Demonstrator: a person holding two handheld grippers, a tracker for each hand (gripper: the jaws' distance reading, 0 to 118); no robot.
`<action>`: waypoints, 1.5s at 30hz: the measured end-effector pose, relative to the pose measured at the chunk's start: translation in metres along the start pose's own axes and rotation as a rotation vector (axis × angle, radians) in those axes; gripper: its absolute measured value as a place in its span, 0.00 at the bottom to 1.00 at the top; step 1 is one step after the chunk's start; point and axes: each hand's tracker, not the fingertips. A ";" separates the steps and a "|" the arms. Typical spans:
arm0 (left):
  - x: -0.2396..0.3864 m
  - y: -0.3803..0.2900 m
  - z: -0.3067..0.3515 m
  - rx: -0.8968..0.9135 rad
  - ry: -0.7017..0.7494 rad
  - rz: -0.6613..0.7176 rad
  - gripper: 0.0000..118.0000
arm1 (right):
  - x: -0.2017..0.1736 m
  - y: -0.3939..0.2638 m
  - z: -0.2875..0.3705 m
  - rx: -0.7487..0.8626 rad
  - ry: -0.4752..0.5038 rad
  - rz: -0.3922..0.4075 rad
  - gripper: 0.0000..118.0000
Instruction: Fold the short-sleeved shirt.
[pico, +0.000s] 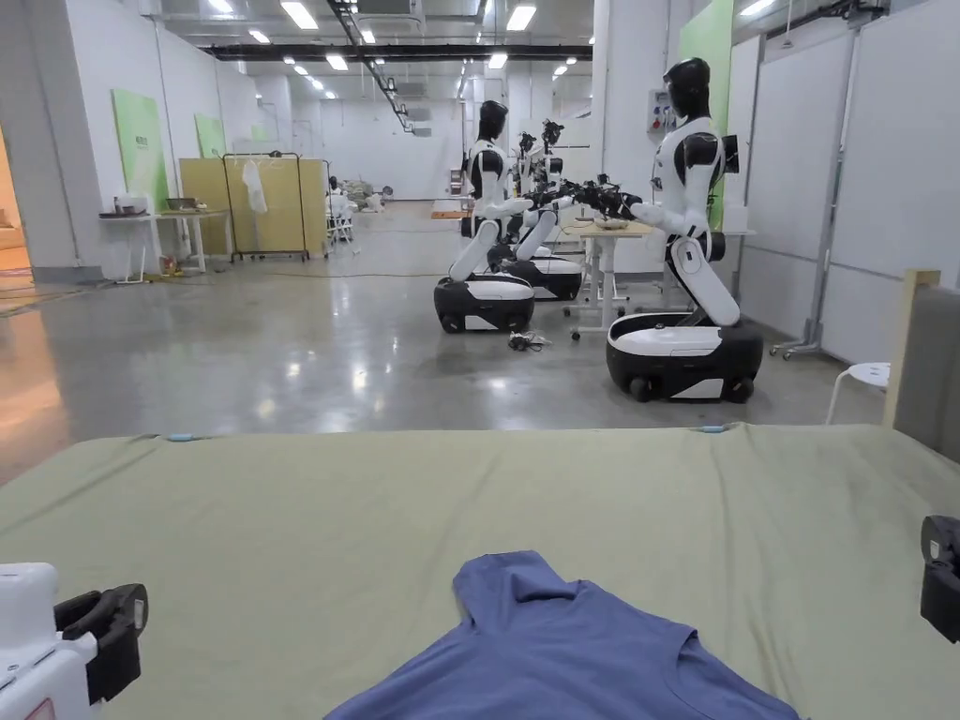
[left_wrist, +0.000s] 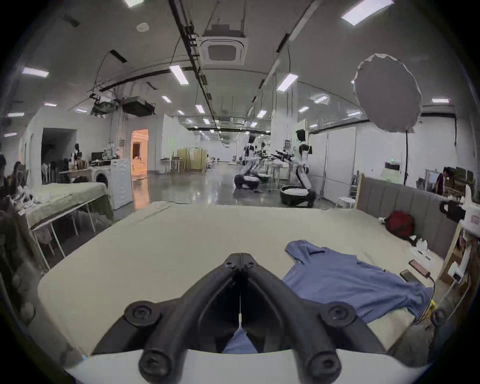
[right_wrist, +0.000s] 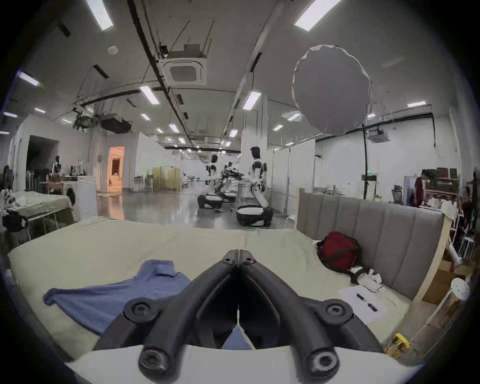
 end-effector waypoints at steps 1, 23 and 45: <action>0.001 -0.002 0.003 -0.005 -0.007 -0.002 0.00 | -0.002 0.000 0.000 -0.005 0.015 0.003 0.02; -0.067 -0.132 -0.127 -0.688 0.037 0.209 1.00 | -0.082 -0.029 -0.002 -0.142 0.303 0.086 0.02; 0.025 -0.102 -0.179 -0.633 -0.306 0.072 0.11 | -0.079 -0.080 -0.138 -0.345 0.352 0.097 0.02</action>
